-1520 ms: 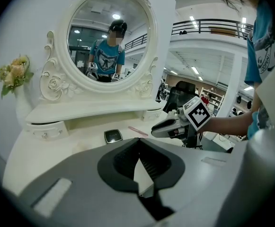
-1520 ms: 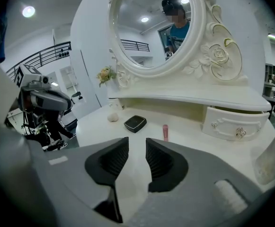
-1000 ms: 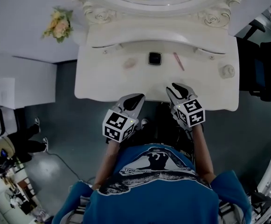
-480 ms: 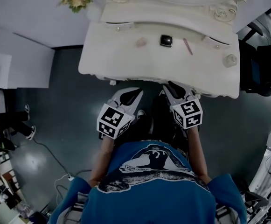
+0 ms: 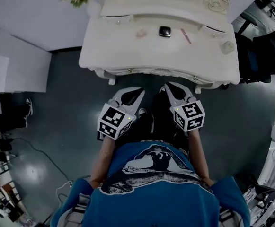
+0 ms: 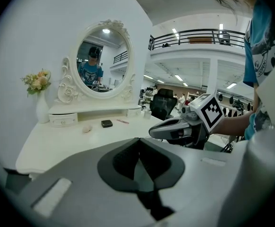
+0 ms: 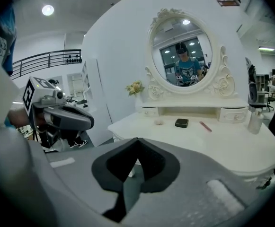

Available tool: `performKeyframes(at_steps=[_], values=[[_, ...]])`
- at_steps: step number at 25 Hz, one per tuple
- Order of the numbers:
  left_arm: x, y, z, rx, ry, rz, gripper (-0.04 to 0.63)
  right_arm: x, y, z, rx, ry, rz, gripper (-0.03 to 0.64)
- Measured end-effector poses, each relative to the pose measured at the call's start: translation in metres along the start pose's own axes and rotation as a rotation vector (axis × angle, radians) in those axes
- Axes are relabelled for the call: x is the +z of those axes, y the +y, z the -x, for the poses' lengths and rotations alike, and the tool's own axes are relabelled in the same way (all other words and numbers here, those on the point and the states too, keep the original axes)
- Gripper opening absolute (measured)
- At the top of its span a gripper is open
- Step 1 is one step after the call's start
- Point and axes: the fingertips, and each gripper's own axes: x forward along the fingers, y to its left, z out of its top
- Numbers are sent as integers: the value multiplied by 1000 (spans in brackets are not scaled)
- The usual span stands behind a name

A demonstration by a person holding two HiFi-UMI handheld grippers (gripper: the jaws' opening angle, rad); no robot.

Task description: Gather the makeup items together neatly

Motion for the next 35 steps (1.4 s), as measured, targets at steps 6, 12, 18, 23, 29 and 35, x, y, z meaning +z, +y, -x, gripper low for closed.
performKeyframes(at_steps=[6, 12, 18, 23, 29, 35], values=[[-6, -15, 4, -37, -7, -23, 15, -1, 13, 15, -5, -47, 3, -8], [-5, -26, 1, -72, -17, -44, 15, 5, 20, 21, 9, -80, 8, 0], [-4, -35, 2, -91, -25, -53, 15, 2, 27, 24, 29, -60, 31, 0], [-6, -34, 8, -85, -23, -61, 15, 2, 34, 23, 43, -63, 30, 0], [-7, -41, 12, -93, -35, -66, 15, 1, 40, 24, 55, -62, 28, 0], [2, -46, 14, -89, -47, -70, 15, -1, 41, 27, 59, -57, 24, 0]])
